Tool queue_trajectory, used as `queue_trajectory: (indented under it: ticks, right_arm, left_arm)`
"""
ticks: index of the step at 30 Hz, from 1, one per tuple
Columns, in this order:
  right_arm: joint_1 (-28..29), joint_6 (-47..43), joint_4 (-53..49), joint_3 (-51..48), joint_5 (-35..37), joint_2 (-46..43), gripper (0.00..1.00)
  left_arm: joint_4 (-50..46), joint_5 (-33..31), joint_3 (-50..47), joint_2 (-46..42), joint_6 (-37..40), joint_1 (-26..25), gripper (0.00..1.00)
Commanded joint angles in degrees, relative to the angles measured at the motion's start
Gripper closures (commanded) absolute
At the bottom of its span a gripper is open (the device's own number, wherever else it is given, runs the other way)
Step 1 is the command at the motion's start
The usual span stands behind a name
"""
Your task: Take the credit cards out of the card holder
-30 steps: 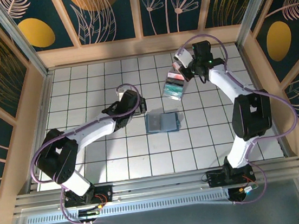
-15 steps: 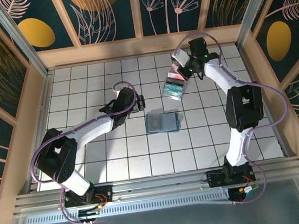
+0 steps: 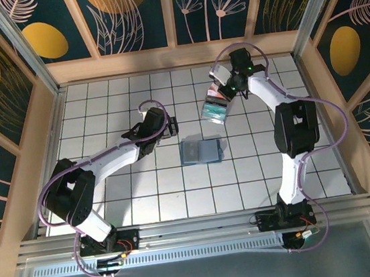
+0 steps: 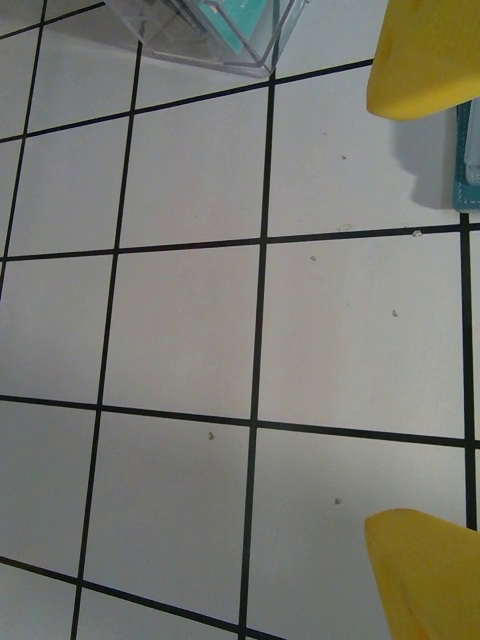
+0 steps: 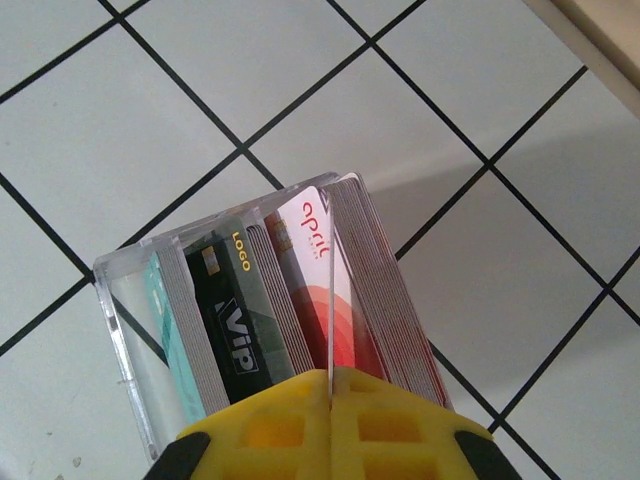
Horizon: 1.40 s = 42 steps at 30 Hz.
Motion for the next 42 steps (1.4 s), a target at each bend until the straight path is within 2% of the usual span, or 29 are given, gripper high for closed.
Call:
queue_trajectory:
  ticks: [1,19,36,39,42]
  right_arm:
    - [0.6,-0.9,-1.6,2.9,1.1,2.2,1.0]
    - [1.7,-3.2,-4.3,6.1,6.8,5.1,1.0]
    - [1.9,-2.8,-7.0,8.3,6.6,7.9,1.0]
    - [1.9,-2.2,-6.8,9.0,7.3,8.2,0.89]
    - [1.9,-1.5,-6.6,9.7,7.5,7.4,0.84]
  left_arm:
    - [1.4,0.7,0.2,-0.6,-0.7,0.8,0.01]
    - [1.8,1.2,-1.2,-1.7,-0.9,1.7,0.01]
    - [1.6,1.3,-1.7,-2.3,-1.2,2.3,0.01]
    - [1.6,1.3,-1.8,-2.3,-1.2,2.4,0.01]
    - [1.5,1.2,-1.8,-2.7,-1.2,2.4,0.01]
